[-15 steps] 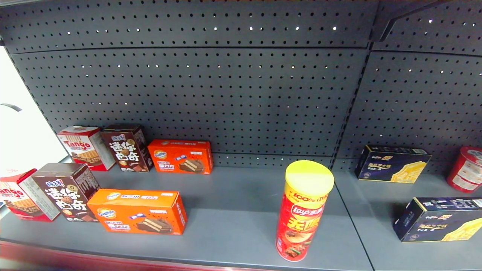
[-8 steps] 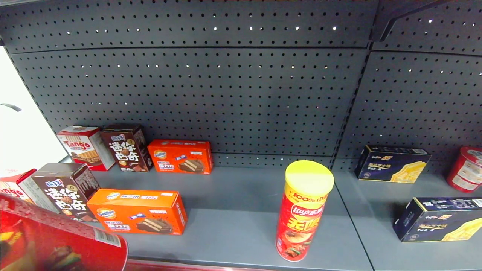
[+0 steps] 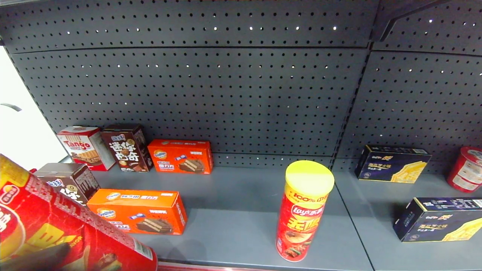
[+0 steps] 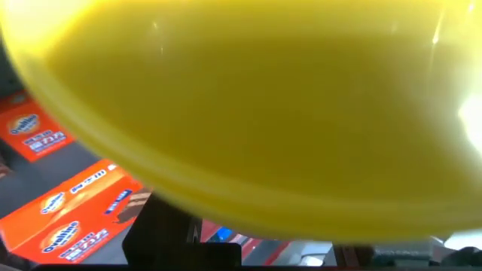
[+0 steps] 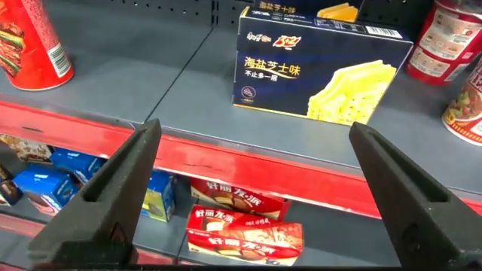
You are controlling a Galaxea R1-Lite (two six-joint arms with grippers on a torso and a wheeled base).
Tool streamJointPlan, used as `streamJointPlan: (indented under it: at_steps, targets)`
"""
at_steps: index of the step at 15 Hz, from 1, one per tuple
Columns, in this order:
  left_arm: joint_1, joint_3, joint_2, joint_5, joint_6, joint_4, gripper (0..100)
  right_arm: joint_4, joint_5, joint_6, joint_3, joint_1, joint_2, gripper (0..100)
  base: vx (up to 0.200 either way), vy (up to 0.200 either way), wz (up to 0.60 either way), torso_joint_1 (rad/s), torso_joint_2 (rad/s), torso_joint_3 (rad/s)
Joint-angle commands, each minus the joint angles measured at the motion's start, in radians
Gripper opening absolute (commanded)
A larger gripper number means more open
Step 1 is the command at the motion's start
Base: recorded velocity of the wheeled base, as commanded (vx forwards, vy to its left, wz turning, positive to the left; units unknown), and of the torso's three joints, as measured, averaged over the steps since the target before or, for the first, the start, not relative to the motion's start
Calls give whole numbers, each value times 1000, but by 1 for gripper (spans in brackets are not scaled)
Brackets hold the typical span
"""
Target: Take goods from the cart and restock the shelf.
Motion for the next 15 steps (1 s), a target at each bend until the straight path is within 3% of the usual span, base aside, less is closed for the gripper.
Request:
streamJointPlan:
  at_steps: [1, 10, 15]
  targets:
    - [-3, 2, 11, 0, 0, 0, 0, 0, 5, 0, 0, 1, 2, 100, 0, 0, 0, 0, 0, 0]
    - [-3, -9, 13, -2, 2, 0, 0, -2, 33, -23, 2, 1, 2, 100, 0, 0, -67, 0, 0, 0]
    - [-3, -15, 89, 0, 8, -68, 0, -9, 74, -20, 3, 1, 2, 100, 0, 0, 0, 0, 0, 0]
